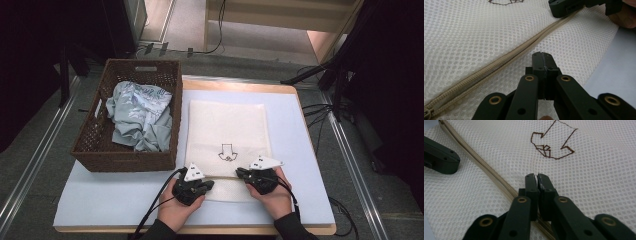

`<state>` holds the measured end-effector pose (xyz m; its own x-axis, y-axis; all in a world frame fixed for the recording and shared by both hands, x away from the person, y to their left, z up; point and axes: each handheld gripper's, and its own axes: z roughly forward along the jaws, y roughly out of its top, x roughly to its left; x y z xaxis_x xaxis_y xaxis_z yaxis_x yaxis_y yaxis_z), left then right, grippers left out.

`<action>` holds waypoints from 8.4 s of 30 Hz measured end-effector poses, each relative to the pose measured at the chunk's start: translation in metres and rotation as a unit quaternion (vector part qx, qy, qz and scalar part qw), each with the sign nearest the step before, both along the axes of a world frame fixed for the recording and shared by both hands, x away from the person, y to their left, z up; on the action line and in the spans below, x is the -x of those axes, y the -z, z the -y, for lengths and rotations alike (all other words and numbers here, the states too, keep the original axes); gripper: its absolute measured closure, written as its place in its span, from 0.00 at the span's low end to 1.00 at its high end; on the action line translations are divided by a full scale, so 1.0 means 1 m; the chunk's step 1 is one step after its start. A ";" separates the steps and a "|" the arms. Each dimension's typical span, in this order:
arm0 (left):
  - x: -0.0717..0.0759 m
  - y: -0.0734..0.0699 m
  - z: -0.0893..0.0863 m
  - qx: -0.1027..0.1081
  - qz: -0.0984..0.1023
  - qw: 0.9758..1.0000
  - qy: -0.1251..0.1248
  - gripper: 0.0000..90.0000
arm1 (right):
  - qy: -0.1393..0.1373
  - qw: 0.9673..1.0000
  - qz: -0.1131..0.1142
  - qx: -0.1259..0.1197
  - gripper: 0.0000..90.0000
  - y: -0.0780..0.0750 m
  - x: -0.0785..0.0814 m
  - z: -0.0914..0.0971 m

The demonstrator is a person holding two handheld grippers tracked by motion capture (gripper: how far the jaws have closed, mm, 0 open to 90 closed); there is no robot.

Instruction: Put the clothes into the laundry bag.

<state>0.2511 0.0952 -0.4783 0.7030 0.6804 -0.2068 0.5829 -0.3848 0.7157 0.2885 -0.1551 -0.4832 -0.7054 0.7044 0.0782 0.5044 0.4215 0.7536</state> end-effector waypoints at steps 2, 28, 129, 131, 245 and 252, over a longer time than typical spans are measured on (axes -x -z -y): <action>0.000 0.000 0.000 0.000 0.001 1.000 0.000 1.00 | -0.002 1.000 -0.012 0.004 1.00 -0.003 -0.003 -0.001; 0.001 0.000 0.000 -0.001 0.003 1.000 0.000 1.00 | -0.018 0.995 -0.056 -0.078 0.49 0.004 -0.031 0.010; -0.009 -0.100 -0.065 0.072 0.109 0.988 -0.078 0.79 | 0.060 0.994 0.038 -0.084 0.97 -0.029 -0.014 0.015; -0.012 -0.100 -0.067 0.072 0.108 0.988 -0.083 0.79 | 0.061 0.994 0.037 -0.083 0.97 -0.029 -0.014 0.015; -0.201 -0.065 -0.157 -0.070 -0.160 0.976 -0.133 0.76 | 0.044 0.996 0.038 -0.074 0.97 -0.023 -0.017 0.012; -0.205 -0.084 -0.178 0.006 -0.102 0.971 -0.217 0.30 | 0.044 0.995 0.033 -0.082 0.97 -0.023 -0.019 0.014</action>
<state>0.4566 0.2728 -0.3942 0.2941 0.8999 -0.3219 0.8187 -0.0633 0.5708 0.3080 -0.1696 -0.4600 -0.6495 0.7446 0.1539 0.4815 0.2462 0.8411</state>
